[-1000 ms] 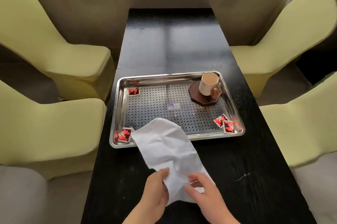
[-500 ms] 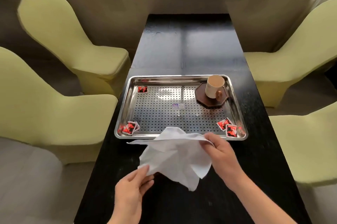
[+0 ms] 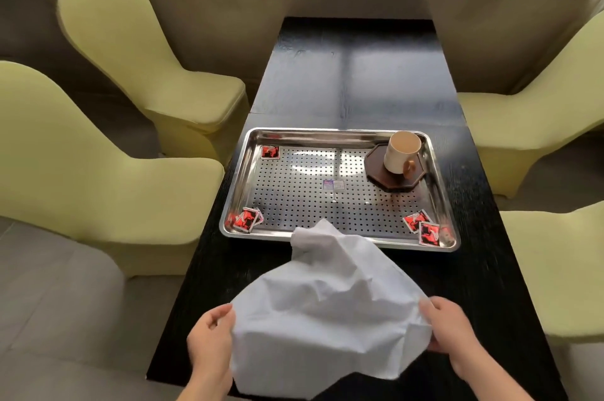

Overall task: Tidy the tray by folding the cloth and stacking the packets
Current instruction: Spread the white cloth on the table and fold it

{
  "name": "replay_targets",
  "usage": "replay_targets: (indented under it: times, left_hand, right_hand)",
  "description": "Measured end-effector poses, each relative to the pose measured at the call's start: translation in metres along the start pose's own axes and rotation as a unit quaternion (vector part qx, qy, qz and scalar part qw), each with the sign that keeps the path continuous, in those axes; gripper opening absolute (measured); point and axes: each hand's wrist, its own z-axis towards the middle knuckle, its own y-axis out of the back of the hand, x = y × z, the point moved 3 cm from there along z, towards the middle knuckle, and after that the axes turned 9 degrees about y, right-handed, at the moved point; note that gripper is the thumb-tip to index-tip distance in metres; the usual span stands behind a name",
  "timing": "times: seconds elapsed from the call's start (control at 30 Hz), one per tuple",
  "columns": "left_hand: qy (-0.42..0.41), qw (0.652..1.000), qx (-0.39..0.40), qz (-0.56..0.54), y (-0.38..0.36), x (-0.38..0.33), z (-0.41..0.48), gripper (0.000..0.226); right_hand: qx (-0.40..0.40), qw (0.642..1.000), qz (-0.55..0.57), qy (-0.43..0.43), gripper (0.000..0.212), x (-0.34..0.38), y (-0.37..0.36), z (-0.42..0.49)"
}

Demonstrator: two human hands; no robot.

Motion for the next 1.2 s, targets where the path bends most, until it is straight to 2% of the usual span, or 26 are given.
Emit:
replay_targets:
  times: [0.03, 0.07, 0.13, 0.2, 0.23, 0.33, 0.4, 0.47, 0.57, 0.67, 0.83, 0.9, 0.97, 1.03, 1.1, 1.2]
  left_hand:
    - [0.004, 1.000, 0.016, 0.003, -0.001, -0.001, 0.001, 0.015]
    - [0.015, 0.999, 0.037, 0.011, -0.003, -0.002, 0.002, 0.027]
    - [0.064, 0.994, 0.085, 0.003, -0.007, -0.002, 0.002, 0.064]
    - [0.104, 0.988, 0.114, -0.006, -0.010, -0.005, 0.000, 0.080]
    - [0.094, 0.989, 0.118, -0.008, -0.008, -0.010, -0.001, 0.079]
    - [-0.020, 0.990, 0.128, -0.059, 0.001, -0.045, 0.001, 0.073]
    - [-0.072, 0.984, 0.129, -0.102, 0.007, -0.063, 0.010, 0.066]
    - [-0.036, 0.986, 0.145, -0.069, 0.004, -0.051, 0.014, 0.061]
    - [0.065, 0.969, 0.217, 0.098, -0.007, -0.001, 0.006, 0.066]
    - [0.056, 0.957, 0.216, 0.185, -0.006, 0.028, 0.013, 0.054]
    - [0.012, 0.970, 0.132, 0.204, -0.002, 0.021, 0.022, 0.027]
    - [-0.038, 0.975, 0.131, 0.175, -0.004, -0.009, 0.022, 0.018]
    - [-0.099, 0.977, 0.142, 0.126, -0.012, -0.055, 0.015, 0.014]
    - [-0.168, 0.971, 0.151, 0.073, -0.023, -0.107, -0.003, 0.013]
    - [-0.212, 0.957, 0.197, 0.004, -0.032, -0.150, -0.030, 0.006]
    - [-0.247, 0.927, 0.271, -0.074, -0.032, -0.182, -0.055, 0.044]
  right_hand:
    - [-0.003, 1.000, 0.012, -0.008, 0.032, -0.007, 0.001, -0.001]
    - [-0.008, 1.000, 0.024, -0.016, 0.031, -0.011, 0.002, -0.002]
    - [-0.014, 0.999, 0.041, -0.027, 0.029, -0.013, 0.003, -0.003]
    - [-0.020, 0.998, 0.050, -0.017, 0.028, -0.009, 0.006, -0.002]
    - [-0.026, 0.998, 0.057, -0.005, 0.027, -0.005, 0.009, -0.001]
    - [-0.050, 0.992, 0.103, 0.053, 0.024, 0.011, 0.015, -0.003]
    - [-0.083, 0.988, 0.113, 0.060, 0.024, 0.008, 0.016, -0.007]
    - [-0.106, 0.988, 0.108, 0.023, 0.022, -0.014, 0.011, -0.012]
    - [-0.070, 0.983, 0.158, -0.068, 0.018, -0.054, -0.009, -0.022]
    - [-0.046, 0.972, 0.205, -0.102, 0.018, -0.066, -0.026, -0.031]
    - [0.001, 0.964, 0.246, -0.097, 0.022, -0.042, -0.030, -0.034]
    - [0.016, 0.967, 0.247, -0.053, 0.021, -0.016, -0.020, -0.034]
    - [0.001, 0.968, 0.250, 0.028, 0.019, 0.023, -0.002, -0.032]
    - [-0.029, 0.956, 0.267, 0.116, 0.020, 0.063, 0.019, -0.034]
    - [-0.052, 0.934, 0.300, 0.186, 0.028, 0.095, 0.039, -0.042]
    - [-0.067, 0.898, 0.362, 0.240, 0.018, 0.114, 0.056, -0.062]
